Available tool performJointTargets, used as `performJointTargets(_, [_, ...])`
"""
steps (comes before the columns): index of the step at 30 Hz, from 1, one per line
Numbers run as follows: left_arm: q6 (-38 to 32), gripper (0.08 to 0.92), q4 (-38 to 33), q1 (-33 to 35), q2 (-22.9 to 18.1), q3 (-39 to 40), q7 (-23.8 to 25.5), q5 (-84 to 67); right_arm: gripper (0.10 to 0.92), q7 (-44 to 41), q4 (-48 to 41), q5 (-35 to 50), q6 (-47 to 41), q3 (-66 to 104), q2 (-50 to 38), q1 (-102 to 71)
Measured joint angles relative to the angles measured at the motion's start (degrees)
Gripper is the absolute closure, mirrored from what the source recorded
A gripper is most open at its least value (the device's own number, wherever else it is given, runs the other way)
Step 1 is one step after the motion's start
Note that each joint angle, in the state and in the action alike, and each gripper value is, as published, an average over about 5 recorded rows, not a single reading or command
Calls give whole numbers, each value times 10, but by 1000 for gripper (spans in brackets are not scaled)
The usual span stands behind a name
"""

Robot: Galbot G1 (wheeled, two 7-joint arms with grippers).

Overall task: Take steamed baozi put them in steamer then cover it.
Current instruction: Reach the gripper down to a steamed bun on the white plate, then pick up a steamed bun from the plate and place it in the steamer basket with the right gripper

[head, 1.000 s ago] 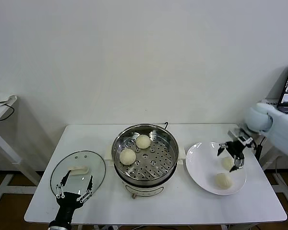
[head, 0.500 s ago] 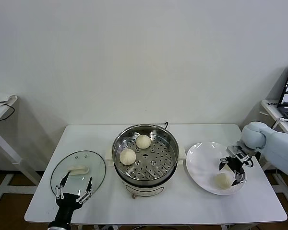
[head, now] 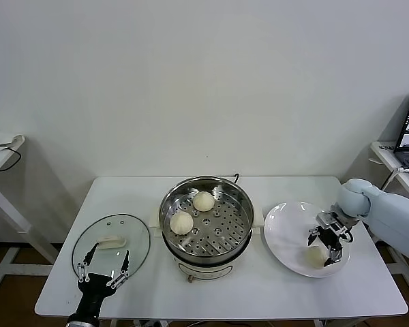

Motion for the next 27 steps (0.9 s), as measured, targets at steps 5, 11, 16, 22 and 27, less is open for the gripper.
performJointTargets(5, [-2,177,3,-3,0,0,-3,0,369,2,-1,-1,2,2,1,0])
performJointTargets(11, [-3,177,3,-5,0,-1,-5,-1,372,-2,7,4,11,0,-1,17])
performJointTargets(16, [-3,177,1,-5,2,-2,-5,-2,384,-6,23,16,32,-16,4,67])
performJointTargets(22, [-3,177,1,-5,2,1,-5,-2,400,-3,57,23,87,-43,25,158])
performJointTargets(27, [-4,177,1,-4,0,6,-6,-1,406,8,89,31,138,-61,63,234])
